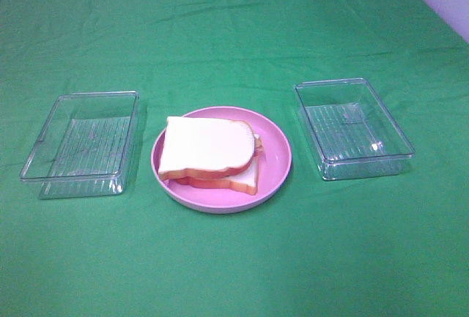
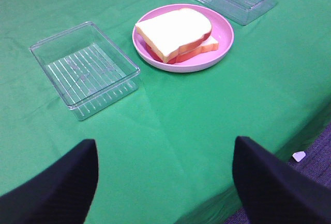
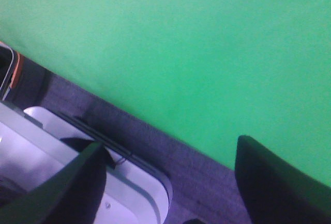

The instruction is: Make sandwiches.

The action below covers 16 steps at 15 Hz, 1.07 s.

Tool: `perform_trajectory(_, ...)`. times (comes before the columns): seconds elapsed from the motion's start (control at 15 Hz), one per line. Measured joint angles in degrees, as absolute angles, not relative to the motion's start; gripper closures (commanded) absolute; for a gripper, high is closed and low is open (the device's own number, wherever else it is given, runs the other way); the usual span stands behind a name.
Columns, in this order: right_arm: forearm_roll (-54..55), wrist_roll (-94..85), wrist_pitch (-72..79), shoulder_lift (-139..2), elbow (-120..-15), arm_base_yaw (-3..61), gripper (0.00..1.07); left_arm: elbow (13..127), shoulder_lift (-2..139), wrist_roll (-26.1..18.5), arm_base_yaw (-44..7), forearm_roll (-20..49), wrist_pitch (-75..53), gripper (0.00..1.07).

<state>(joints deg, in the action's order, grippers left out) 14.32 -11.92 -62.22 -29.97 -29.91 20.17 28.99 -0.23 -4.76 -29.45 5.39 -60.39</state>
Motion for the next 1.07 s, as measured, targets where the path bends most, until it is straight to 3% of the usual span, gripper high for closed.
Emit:
perform_trajectory(0.4, 14.0, -13.9, -61.7, -11.2, -29.7, 20.2, 0.4, 29.0, -0.2, -4.8, -29.5, 5.4, -60.4, 0.37)
perform_trajectory(0.73, 13.5, -13.9, -61.9, -9.9, -29.7, 20.2, 0.4, 29.0, -0.2, -4.8, -29.4, 5.4, -60.4, 0.37)
perform_trajectory(0.87, 13.5, -13.9, -61.9, -9.9, -29.7, 20.2, 0.4, 29.0, -0.2, -4.8, -27.4, 5.4, -60.4, 0.37)
perform_trajectory(1.07, 13.6, -13.9, -61.9, -9.9, -29.6, 19.0, 0.4, 29.0, -0.2, -4.8, -16.3, 5.4, -60.4, 0.37)
